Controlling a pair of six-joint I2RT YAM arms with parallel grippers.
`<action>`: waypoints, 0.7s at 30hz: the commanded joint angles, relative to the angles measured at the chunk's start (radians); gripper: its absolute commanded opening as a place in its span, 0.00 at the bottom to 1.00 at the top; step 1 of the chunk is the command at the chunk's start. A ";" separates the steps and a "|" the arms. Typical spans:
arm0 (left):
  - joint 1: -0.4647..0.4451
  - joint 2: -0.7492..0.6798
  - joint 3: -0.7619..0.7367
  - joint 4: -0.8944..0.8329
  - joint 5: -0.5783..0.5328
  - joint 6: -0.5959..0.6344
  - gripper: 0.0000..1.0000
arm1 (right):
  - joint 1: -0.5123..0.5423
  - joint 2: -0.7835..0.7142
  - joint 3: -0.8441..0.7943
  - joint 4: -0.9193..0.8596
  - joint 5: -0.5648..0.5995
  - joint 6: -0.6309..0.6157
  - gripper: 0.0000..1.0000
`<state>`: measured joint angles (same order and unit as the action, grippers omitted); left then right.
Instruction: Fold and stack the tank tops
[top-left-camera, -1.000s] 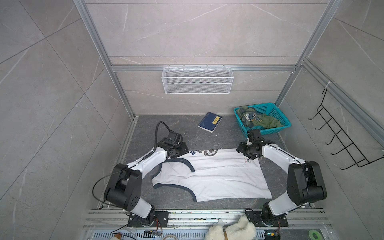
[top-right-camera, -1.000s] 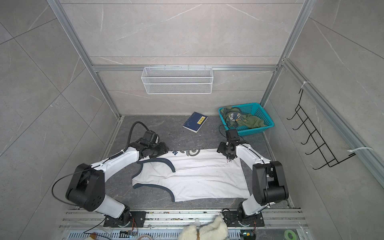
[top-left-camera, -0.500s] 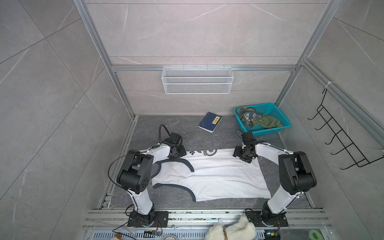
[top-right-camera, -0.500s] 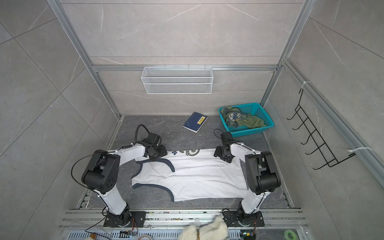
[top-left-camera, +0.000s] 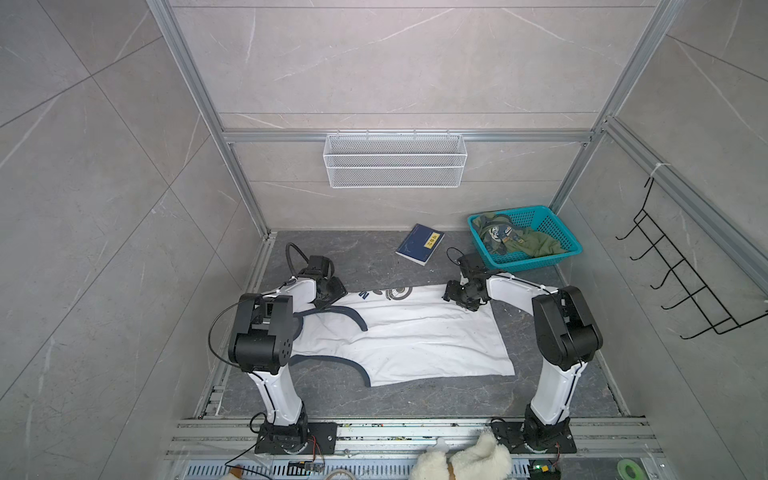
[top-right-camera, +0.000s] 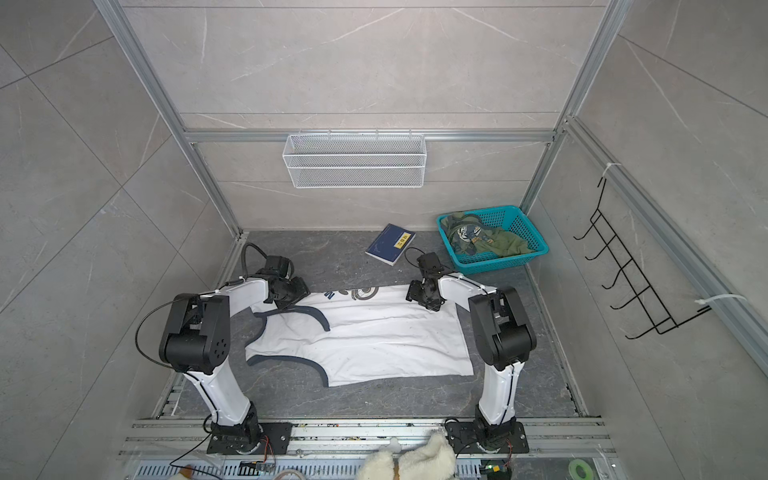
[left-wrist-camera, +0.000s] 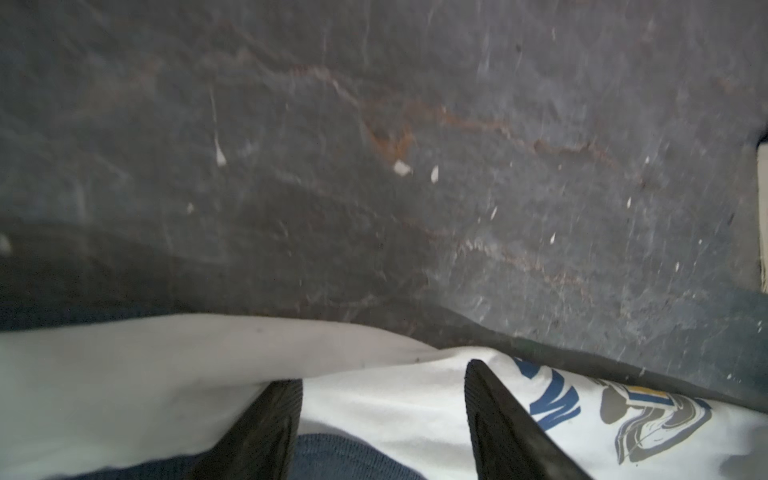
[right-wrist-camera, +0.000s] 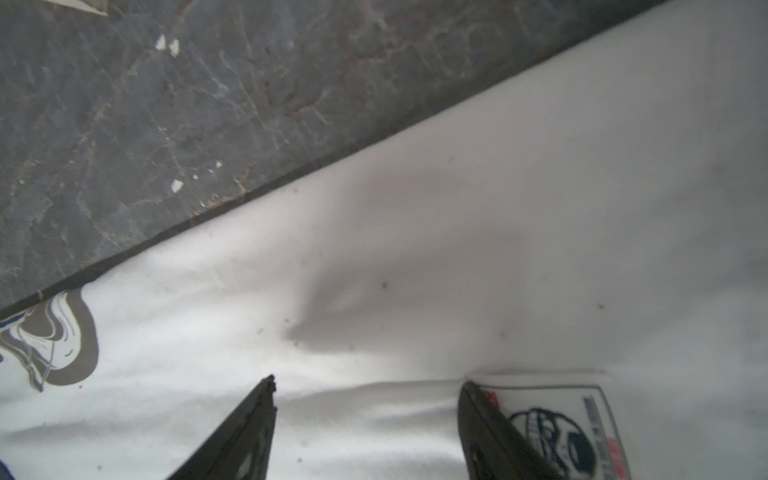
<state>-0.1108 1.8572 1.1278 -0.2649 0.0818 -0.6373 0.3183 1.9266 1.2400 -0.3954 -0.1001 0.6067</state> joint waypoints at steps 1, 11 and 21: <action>0.025 0.093 0.052 -0.045 -0.021 0.055 0.66 | 0.007 0.084 0.028 -0.026 -0.006 0.034 0.71; 0.025 0.172 0.248 -0.116 -0.016 0.066 0.66 | 0.006 0.148 0.175 -0.088 0.032 0.021 0.72; -0.061 -0.078 0.321 -0.299 -0.115 0.061 0.76 | 0.007 -0.173 0.079 -0.156 0.063 -0.039 0.75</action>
<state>-0.1123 1.9499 1.4345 -0.4683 0.0189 -0.5941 0.3233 1.9213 1.3643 -0.4900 -0.0772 0.6048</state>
